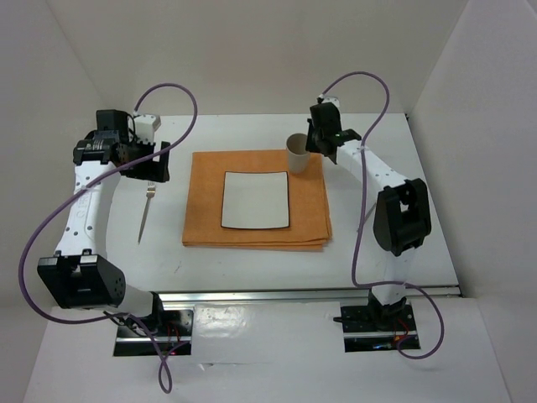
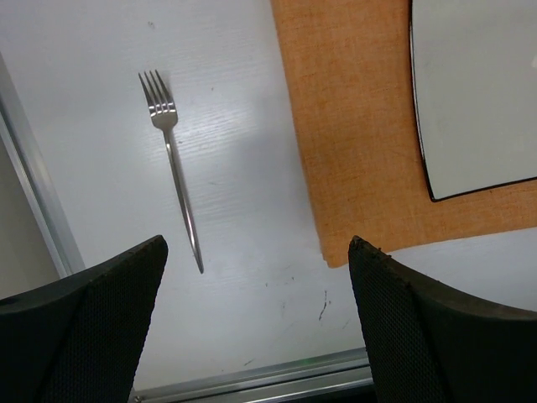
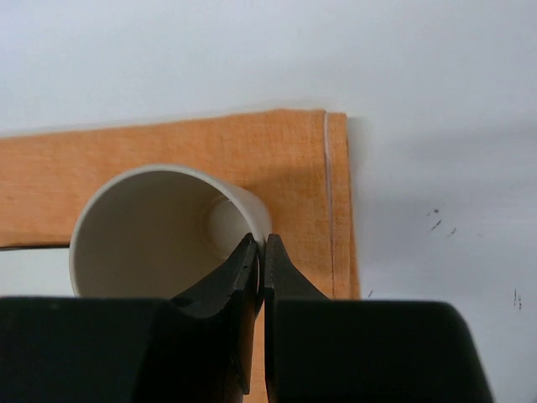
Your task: Set the dinner table for one person
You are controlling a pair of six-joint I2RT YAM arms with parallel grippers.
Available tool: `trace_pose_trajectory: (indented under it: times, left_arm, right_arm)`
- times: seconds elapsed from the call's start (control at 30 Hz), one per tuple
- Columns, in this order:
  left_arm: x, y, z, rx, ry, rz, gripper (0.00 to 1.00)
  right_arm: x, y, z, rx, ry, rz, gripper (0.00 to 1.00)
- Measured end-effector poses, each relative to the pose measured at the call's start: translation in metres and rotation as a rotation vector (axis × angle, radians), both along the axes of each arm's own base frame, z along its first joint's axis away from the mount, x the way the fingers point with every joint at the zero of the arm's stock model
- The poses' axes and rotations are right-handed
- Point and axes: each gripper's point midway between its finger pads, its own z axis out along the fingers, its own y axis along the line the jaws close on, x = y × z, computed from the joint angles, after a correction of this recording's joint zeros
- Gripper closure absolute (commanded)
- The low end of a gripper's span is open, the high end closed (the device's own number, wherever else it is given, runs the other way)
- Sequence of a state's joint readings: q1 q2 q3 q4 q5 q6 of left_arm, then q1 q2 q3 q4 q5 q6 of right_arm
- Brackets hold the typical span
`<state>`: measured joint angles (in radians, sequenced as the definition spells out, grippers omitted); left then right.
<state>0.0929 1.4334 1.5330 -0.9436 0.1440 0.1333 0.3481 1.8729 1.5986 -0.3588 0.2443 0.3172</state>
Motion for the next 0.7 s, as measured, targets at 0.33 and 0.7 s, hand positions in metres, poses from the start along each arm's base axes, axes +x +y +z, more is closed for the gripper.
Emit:
trace_pose_trajectory:
  times: [0.33, 0.7]
  left_arm:
    - [-0.003, 0.013, -0.007, -0.027, 0.018, 0.034, 0.06]
    - [-0.004, 0.012, -0.007, -0.036, 0.017, 0.029, 0.06]
  right_arm:
    - [0.004, -0.009, -0.039, -0.064, 0.095, -0.004, 1.0]
    - [0.012, -0.034, -0.038, -0.053, 0.095, -0.045, 1.0]
